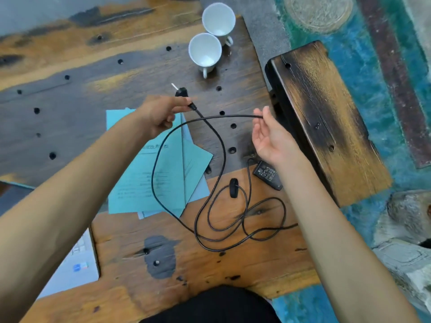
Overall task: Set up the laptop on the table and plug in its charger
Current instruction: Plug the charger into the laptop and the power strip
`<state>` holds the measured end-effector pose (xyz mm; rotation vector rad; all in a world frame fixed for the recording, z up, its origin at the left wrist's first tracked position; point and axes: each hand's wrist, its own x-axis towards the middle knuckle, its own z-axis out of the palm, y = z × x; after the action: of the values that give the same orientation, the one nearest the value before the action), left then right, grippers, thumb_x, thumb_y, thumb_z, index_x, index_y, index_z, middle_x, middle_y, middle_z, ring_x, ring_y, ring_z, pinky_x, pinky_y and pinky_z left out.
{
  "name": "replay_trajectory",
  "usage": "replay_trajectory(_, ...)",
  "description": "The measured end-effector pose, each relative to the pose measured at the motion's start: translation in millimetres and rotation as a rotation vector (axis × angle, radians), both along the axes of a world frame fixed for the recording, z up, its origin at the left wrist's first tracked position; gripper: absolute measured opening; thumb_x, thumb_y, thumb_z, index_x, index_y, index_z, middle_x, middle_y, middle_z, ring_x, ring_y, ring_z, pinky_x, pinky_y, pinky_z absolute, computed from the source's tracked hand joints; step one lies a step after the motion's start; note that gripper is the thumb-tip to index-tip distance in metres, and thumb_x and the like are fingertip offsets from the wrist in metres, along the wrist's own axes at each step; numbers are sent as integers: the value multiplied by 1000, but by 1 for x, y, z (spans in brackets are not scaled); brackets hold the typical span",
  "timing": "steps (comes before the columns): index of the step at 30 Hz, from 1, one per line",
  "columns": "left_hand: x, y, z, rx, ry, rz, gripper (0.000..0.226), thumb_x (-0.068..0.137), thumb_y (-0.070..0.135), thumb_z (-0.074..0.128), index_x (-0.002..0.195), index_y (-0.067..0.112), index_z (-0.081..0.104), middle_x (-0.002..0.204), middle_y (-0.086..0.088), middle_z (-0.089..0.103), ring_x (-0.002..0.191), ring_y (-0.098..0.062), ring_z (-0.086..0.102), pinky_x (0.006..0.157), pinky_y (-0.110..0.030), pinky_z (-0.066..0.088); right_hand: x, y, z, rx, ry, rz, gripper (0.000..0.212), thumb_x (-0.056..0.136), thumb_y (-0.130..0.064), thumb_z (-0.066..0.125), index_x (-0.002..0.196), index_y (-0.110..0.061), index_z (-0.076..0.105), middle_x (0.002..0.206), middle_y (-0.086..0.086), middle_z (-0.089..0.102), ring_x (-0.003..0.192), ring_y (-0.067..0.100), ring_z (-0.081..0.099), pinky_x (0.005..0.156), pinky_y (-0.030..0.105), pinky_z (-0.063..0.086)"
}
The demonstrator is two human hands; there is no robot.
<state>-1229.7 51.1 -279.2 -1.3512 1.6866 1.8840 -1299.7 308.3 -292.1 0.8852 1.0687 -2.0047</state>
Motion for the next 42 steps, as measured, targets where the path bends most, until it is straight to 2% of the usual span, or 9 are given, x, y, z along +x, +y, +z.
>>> replay_trajectory(5,77,-24,38,93,156,149,11,91,29,69,88,20,63,59,14,65,54,-8,23,40,-15,28,29,-5,36,-149,-28,22,19,93,-19,72,88,-1,78,81,4,77,62,5,70,55,12,56)
replay_trajectory(7,113,-29,49,44,179,258,19,89,31,73,100,17,69,68,13,71,52,-6,31,42,-16,34,43,-8,51,-174,-18,83,26,92,-18,73,74,-1,81,75,4,74,61,6,69,52,12,55)
replay_trajectory(12,206,-31,69,-80,247,522,21,85,31,75,101,20,68,109,2,77,55,-4,46,48,-18,43,85,-18,87,-207,-14,218,17,93,-16,72,87,0,73,77,6,68,62,8,67,48,13,54)
replay_trajectory(18,321,-33,91,-249,346,674,24,87,31,74,78,26,52,87,0,69,50,-4,49,53,-21,47,137,-36,110,-252,-36,377,20,100,-15,63,100,3,68,76,10,70,58,10,68,55,11,57)
replay_trajectory(22,392,-31,99,-367,316,766,29,80,40,78,72,27,53,92,0,67,72,-9,64,68,-24,58,170,-57,113,-232,-42,479,20,100,-16,62,112,-1,67,110,12,67,81,10,65,65,12,57)
replay_trajectory(28,468,-30,89,-334,338,938,23,80,36,78,87,24,60,107,-3,72,100,-18,75,80,-28,60,215,-80,114,-180,-20,597,34,94,-17,71,126,-5,70,89,9,72,75,11,70,79,22,59)
replay_trajectory(32,502,-32,82,-271,383,1092,12,89,20,75,90,16,63,102,-7,73,96,-20,76,79,-23,60,241,-96,115,-148,17,625,39,95,-15,70,133,-7,67,111,8,64,94,13,67,80,24,61)
replay_trajectory(36,518,-40,81,-202,399,1123,11,91,16,73,94,10,64,112,-13,72,99,-22,76,89,-28,59,267,-110,112,-163,134,658,23,96,-10,67,118,-2,67,100,6,63,111,17,59,69,24,63)
replay_trajectory(42,495,-38,82,21,505,1030,41,89,16,74,125,4,58,121,-14,72,104,-23,74,80,-26,60,303,-125,111,-33,354,782,23,89,-12,77,111,-8,74,97,1,76,95,14,76,85,23,60)
